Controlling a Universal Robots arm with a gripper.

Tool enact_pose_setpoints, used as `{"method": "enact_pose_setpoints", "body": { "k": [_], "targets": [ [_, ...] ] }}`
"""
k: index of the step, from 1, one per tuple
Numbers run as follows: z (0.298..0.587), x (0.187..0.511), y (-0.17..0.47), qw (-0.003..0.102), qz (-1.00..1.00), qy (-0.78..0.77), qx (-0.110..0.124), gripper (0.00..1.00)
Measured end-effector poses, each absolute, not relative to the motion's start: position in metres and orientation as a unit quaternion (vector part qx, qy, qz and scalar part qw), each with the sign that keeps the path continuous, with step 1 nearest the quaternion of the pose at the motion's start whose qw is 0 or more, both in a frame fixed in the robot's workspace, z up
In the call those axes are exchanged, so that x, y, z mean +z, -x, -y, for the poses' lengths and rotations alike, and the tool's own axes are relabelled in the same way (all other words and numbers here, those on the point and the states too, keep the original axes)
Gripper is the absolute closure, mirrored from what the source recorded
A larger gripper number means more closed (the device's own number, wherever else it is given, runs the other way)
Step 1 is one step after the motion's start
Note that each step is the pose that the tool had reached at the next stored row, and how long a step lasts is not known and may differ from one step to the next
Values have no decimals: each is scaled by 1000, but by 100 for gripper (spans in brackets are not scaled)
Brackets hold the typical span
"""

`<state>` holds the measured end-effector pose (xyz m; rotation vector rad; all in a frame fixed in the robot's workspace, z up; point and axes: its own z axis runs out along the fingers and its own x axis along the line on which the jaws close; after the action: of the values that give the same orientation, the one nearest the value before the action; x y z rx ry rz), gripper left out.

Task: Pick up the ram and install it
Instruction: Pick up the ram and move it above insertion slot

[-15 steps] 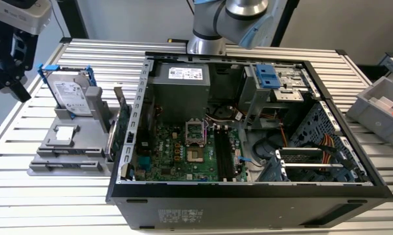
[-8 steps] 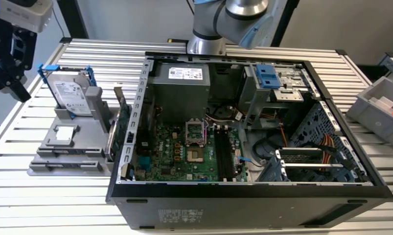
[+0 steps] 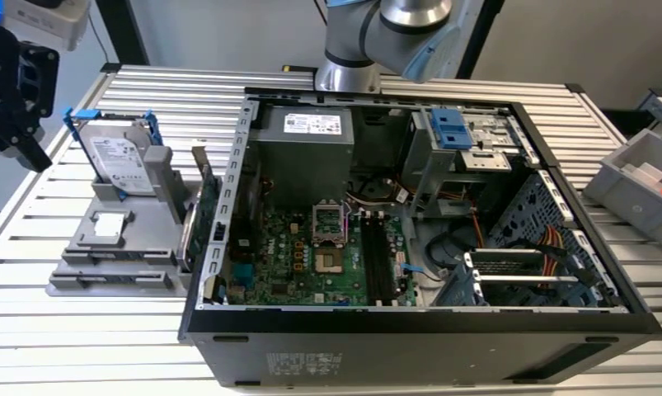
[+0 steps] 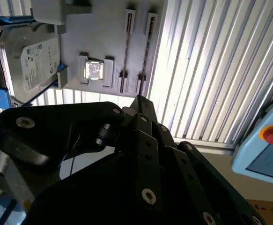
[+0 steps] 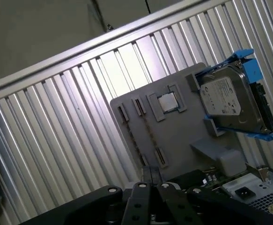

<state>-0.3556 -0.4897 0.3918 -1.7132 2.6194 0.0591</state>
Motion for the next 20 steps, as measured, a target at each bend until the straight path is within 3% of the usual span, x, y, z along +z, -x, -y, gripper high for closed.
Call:
{"method": "enact_pose_setpoints", "body": {
  "k": [20],
  "targets": [
    [490, 392, 356, 5, -792, 611, 19, 100]
  ]
}}
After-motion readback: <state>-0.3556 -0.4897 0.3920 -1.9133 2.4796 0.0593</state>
